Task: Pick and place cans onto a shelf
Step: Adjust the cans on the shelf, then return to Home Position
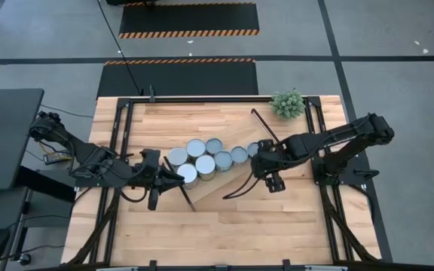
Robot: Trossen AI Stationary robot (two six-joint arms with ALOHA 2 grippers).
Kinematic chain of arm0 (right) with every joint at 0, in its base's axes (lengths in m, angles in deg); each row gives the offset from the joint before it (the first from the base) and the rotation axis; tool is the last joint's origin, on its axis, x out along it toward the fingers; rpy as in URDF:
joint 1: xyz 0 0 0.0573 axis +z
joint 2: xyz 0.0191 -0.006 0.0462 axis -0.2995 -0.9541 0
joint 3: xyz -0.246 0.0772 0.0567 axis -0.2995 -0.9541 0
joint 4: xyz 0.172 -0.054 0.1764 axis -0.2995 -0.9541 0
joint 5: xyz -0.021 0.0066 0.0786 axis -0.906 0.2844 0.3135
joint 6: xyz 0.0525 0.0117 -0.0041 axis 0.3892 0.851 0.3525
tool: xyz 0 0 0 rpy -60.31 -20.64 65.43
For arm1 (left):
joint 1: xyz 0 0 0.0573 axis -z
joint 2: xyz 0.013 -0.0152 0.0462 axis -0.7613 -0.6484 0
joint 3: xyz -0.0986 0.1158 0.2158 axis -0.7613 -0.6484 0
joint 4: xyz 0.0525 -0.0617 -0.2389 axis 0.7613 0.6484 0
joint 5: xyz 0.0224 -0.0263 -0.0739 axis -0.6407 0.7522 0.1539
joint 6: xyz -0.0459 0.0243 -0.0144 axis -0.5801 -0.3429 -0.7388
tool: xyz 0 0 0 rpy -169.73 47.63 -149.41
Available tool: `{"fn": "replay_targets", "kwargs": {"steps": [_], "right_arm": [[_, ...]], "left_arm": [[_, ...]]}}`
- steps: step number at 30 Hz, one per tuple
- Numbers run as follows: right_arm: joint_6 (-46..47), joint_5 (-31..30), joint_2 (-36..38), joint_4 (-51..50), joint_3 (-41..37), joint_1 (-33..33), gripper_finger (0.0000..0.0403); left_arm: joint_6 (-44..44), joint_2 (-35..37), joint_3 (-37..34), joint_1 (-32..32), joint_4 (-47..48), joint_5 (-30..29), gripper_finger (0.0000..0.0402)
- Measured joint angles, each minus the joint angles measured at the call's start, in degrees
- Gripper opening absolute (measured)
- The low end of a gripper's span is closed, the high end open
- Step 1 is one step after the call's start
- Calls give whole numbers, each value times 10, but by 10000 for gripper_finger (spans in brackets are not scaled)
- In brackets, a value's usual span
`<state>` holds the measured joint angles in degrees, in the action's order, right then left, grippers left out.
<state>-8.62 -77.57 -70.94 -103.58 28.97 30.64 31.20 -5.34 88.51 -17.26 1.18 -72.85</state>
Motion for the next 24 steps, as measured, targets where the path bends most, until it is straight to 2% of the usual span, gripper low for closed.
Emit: {"fn": "replay_targets", "kwargs": {"steps": [5, 10, 15, 18, 24], "right_arm": [[-34, 6, 0, 4, 0, -20, 346], [1, 44, 3, -34, 0, -22, 346], [7, 46, 29, -77, 0, -21, 346], [27, 46, 61, -50, 0, -26, 346], [77, 51, 148, 68, -9, -47, 346]], "left_arm": [[0, 0, 0, 0, 0, 0, 62], [-3, 0, 0, 3, 0, 0, 62], [-4, 0, 0, 10, -13, 0, 62], [13, 6, -1, 10, -41, -5, 62], [101, 14, -1, 26, -72, -62, 54]]}}
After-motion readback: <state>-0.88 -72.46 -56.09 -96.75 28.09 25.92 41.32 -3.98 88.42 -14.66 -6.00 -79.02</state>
